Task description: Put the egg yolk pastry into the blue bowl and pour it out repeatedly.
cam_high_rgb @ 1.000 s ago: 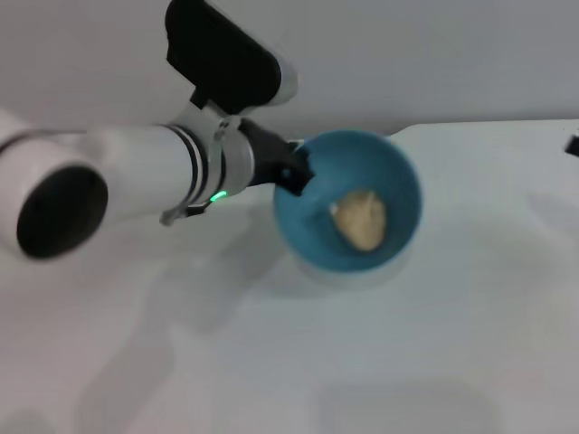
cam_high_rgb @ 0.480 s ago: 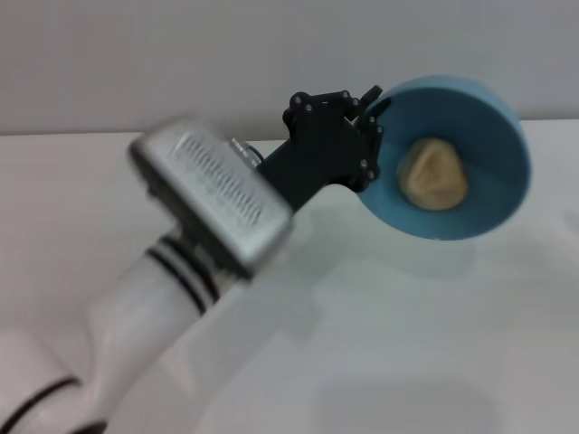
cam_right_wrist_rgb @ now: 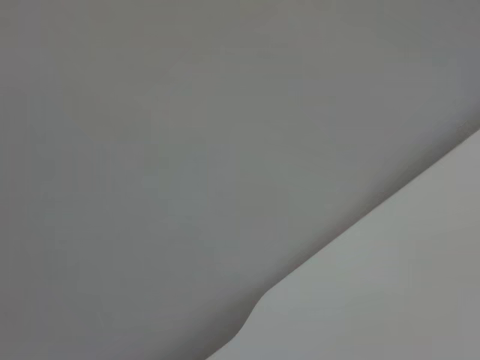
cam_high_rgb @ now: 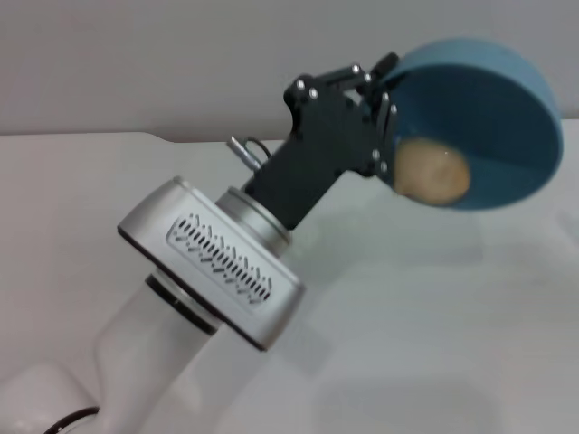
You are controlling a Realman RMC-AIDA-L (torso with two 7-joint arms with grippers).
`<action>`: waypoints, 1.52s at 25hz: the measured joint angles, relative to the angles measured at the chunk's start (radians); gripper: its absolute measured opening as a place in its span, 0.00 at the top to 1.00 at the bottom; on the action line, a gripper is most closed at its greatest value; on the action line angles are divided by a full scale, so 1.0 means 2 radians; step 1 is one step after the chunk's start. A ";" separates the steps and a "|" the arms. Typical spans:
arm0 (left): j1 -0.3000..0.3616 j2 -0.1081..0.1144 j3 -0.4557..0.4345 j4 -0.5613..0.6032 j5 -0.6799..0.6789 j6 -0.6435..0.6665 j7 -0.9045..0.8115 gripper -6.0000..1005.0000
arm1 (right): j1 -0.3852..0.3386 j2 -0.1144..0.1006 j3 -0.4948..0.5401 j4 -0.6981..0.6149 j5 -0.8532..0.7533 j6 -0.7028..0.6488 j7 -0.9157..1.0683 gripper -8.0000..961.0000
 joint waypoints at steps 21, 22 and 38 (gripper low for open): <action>-0.050 0.000 -0.041 -0.008 -0.139 -0.097 0.028 0.98 | 0.027 -0.001 -0.001 0.030 0.000 0.032 -0.038 0.69; -0.050 0.000 -0.041 -0.008 -0.139 -0.097 0.028 0.98 | 0.029 -0.001 -0.005 0.030 -0.001 0.034 -0.041 0.69; -0.067 0.007 -0.344 0.060 -0.189 -0.583 0.034 0.98 | 0.046 -0.002 -0.217 -0.038 -0.006 0.090 -0.103 0.71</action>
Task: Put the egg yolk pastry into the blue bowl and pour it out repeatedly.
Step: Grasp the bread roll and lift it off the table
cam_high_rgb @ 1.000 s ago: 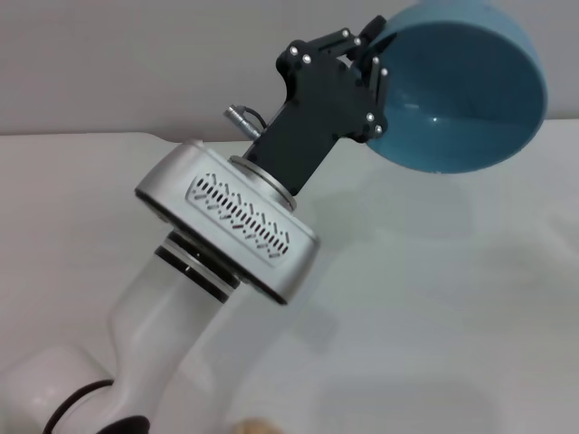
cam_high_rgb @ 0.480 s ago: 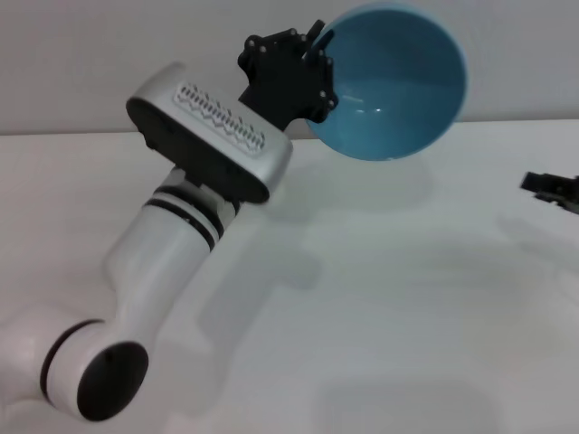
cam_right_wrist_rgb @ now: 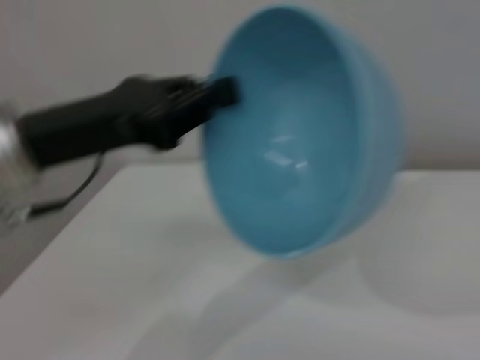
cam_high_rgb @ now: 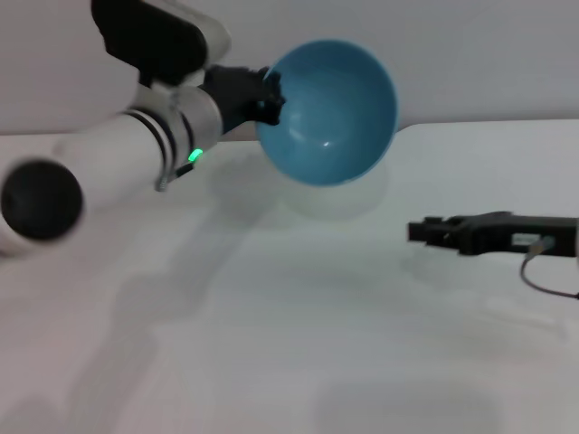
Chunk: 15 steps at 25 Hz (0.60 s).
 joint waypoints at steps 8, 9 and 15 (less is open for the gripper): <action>-0.031 0.002 -0.163 -0.005 0.130 -0.224 -0.067 0.98 | 0.035 -0.001 -0.106 -0.039 -0.029 0.055 0.028 0.72; -0.036 0.002 -0.172 -0.003 0.172 -0.244 -0.095 0.98 | 0.044 -0.001 -0.118 -0.042 -0.032 0.063 0.037 0.72; -0.058 0.003 -0.184 0.003 0.281 -0.332 -0.175 0.98 | 0.106 0.000 -0.183 -0.044 -0.086 0.107 0.092 0.73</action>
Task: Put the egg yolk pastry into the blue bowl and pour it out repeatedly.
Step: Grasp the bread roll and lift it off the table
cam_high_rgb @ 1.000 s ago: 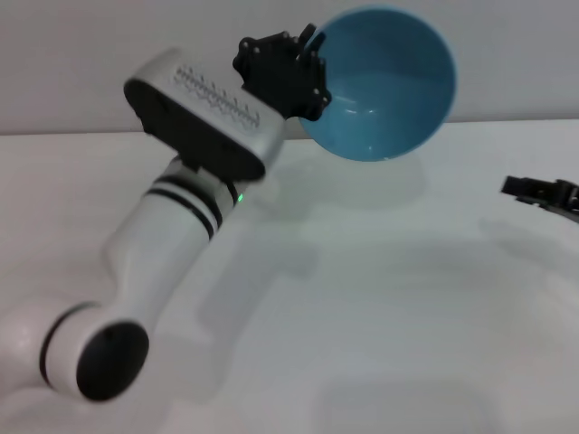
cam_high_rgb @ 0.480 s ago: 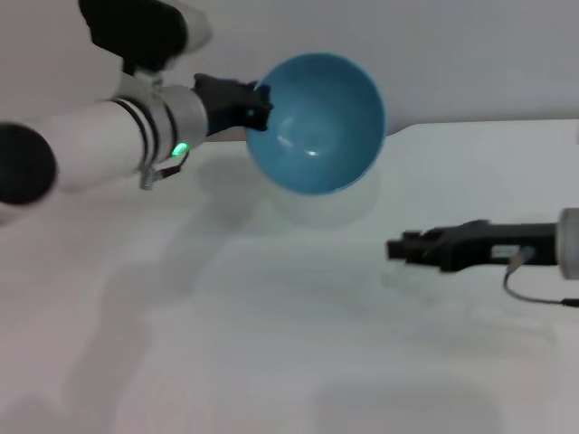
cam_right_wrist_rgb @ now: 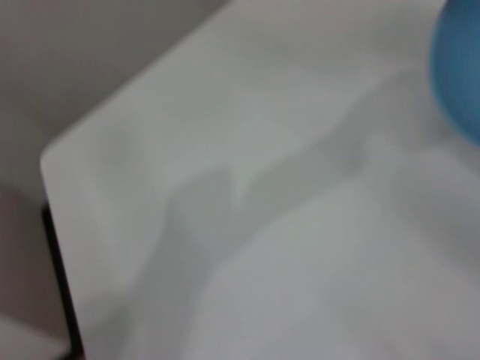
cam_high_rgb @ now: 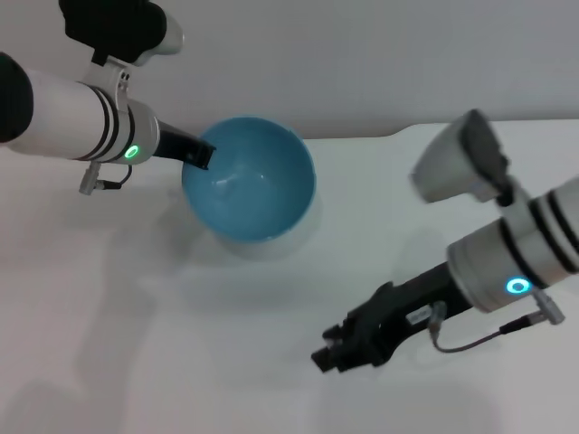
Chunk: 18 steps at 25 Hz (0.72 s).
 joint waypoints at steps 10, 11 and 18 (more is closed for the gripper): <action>-0.007 0.001 -0.003 0.008 0.004 -0.082 -0.003 0.99 | 0.063 0.003 -0.078 0.005 -0.036 0.021 0.072 0.75; -0.007 0.001 -0.003 0.008 0.004 -0.085 -0.003 0.99 | 0.065 0.004 -0.085 0.006 -0.035 0.020 0.074 0.75; -0.007 0.000 0.000 0.008 0.002 -0.093 -0.004 0.99 | 0.074 0.007 -0.155 0.009 -0.031 -0.003 0.093 0.76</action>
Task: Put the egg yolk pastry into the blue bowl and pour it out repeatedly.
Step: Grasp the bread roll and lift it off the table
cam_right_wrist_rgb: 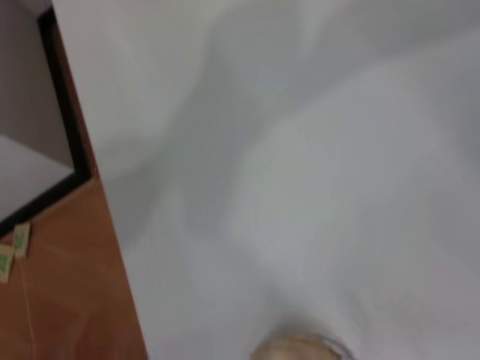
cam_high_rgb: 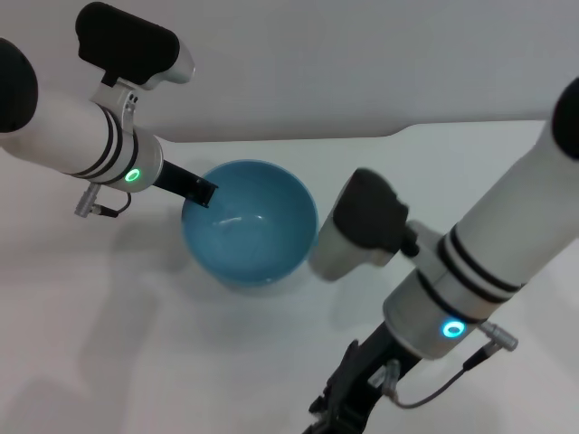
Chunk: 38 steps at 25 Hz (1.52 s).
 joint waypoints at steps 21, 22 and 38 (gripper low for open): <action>-0.007 -0.003 0.014 0.000 -0.002 -0.002 -0.014 0.99 | 0.034 0.003 -0.098 0.070 0.069 -0.069 0.002 0.78; -0.007 -0.003 0.014 0.000 -0.002 -0.002 -0.014 0.99 | 0.034 0.003 -0.098 0.070 0.069 -0.069 0.002 0.78; -0.012 -0.004 0.016 0.000 -0.003 -0.003 -0.015 0.99 | 0.050 0.005 -0.182 0.092 0.093 -0.129 -0.003 0.80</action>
